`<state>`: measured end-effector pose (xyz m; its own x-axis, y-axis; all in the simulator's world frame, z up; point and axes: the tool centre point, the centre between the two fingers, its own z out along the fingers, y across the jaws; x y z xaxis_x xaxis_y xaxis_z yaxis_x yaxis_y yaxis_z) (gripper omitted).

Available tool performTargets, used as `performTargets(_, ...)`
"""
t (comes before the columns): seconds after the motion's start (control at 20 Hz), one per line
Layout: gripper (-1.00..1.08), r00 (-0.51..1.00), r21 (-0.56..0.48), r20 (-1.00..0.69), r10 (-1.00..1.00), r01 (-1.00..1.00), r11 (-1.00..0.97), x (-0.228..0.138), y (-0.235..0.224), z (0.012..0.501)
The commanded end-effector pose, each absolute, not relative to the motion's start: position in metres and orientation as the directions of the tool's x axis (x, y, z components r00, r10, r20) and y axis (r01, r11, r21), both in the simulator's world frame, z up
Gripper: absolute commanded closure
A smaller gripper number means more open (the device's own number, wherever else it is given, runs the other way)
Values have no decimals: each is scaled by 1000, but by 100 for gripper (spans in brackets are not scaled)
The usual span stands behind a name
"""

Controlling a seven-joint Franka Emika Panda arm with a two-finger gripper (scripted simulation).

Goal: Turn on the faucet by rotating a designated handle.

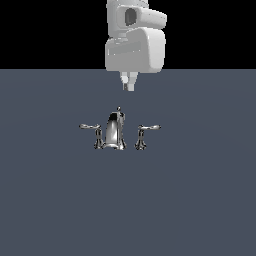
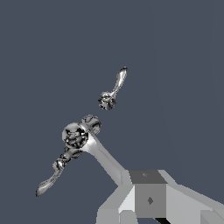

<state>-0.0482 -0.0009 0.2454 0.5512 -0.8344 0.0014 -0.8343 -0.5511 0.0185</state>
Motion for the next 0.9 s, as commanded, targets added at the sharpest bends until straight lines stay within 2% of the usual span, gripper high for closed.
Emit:
performTargets(0.0,108,498,16,2,-867,-867,-498,-34,-7,229)
performTargets(0.85,108,113,5,4,-994,-994,-113,44,-71,122)
